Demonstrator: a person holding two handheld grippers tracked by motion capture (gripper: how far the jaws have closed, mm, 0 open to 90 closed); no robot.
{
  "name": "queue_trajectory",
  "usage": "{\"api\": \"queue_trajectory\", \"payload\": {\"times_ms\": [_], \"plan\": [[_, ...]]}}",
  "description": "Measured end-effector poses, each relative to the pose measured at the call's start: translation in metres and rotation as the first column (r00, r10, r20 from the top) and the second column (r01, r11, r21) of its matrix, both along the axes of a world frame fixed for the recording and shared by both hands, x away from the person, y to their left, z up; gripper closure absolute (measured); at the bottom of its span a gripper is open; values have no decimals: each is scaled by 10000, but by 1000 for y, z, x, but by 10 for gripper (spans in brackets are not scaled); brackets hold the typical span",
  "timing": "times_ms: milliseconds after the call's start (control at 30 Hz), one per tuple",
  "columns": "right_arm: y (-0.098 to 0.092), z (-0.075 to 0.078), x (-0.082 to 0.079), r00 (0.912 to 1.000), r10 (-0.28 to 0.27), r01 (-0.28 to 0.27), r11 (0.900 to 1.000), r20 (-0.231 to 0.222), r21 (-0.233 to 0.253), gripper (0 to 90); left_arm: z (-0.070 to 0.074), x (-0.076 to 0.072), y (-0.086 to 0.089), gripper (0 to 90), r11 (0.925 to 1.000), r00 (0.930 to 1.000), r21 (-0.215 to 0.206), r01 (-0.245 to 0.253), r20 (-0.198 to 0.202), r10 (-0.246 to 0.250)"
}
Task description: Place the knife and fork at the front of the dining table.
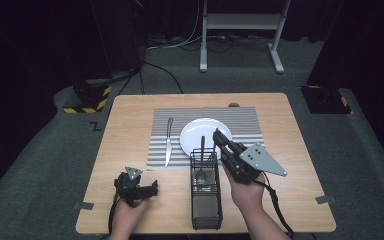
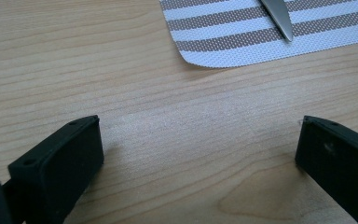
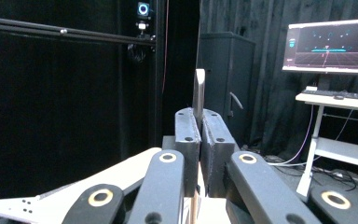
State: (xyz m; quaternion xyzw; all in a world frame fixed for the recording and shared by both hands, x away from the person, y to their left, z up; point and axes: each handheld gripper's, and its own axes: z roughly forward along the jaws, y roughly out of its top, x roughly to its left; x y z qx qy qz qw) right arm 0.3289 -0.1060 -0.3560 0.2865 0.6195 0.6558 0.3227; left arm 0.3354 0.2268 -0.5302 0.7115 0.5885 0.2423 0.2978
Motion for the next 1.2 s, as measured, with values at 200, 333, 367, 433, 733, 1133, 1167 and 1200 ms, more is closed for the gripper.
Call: {"api": "queue_trajectory", "payload": {"times_ms": [200, 333, 367, 433, 733, 1133, 1167, 1200], "plan": [[-7, 10, 0, 9995, -231, 227, 9996, 227, 160, 867, 0, 0, 0, 9, 10000, 10000, -25, -25, 22, 25], [-15, 14, 1, 9987, -439, 432, 9986, 266, 293, 867, 0, 0, 0, 9, 10000, 10000, -26, -24, 23, 24], [-18, 15, 1, 9983, -504, 496, 9983, 285, 306, 867, 0, 0, 0, 9, 10000, 10000, -24, -22, 21, 22], [-22, 16, 1, 9975, -625, 615, 9975, 316, 334, 867, 0, 0, 0, 10, 10000, 10000, -26, -25, 21, 25], [-45, 10, 5, 9917, -1267, 1262, 9917, 196, 246, 867, 0, 0, 0, 9, 10000, 10000, -19, -18, 20, 18], [-67, -21, 20, 9815, -1854, 1848, 9826, -480, -177, 867, 0, 0, 0, 9, 10000, 10000, -24, -22, 22, 22], [-67, -24, 21, 9804, -1891, 1881, 9819, -547, -225, 867, 0, 0, 0, 9, 10000, 10000, -20, -21, 22, 21], [-68, -27, 23, 9795, -1922, 1909, 9813, -611, -259, 867, 0, 0, 0, 9, 10000, 10000, -23, -23, 22, 23]]}}
